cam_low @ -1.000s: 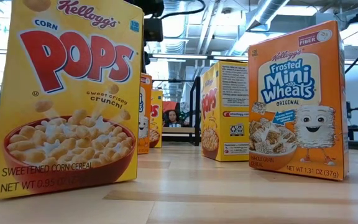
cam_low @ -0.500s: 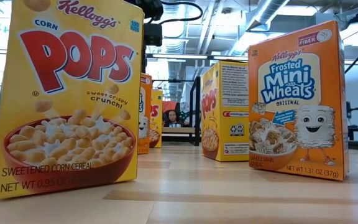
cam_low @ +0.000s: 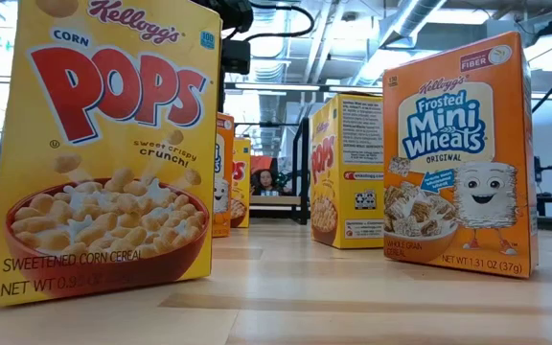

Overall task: Stack cereal on shelf
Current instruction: Put the top yellow cereal box on the shelf

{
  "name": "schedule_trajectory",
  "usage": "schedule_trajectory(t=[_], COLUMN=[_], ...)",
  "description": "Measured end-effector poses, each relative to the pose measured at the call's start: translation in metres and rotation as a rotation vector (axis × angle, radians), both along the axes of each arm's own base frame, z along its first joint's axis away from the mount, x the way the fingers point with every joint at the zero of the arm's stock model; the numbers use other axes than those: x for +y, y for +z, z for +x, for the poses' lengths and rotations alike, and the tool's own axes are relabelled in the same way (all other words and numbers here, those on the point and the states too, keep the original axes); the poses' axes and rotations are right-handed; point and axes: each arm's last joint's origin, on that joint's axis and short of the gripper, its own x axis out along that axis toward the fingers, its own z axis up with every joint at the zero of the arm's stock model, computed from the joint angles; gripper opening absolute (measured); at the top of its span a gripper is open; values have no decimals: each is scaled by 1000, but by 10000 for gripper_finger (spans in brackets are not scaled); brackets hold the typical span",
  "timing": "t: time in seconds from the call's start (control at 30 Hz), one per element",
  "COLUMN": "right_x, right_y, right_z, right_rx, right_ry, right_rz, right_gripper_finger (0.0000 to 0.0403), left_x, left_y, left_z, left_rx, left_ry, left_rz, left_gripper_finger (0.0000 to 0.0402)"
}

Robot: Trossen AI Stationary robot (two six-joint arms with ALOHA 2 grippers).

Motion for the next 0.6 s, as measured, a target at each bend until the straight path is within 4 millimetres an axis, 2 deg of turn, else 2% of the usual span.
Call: schedule_trajectory(t=[0.37,0.6], right_x=[0,0], right_y=[0,-1], right_z=[0,-1], right_rx=[6,9], right_ry=[-1,-1], right_rz=[3,6], right_gripper_finger=[232,232], left_x=[-10,-17], left_y=[0,-2], left_z=[2,4], left_rx=[11,18], left_ry=[2,-3], left_rz=[0,35], left_gripper_finger=[280,286])
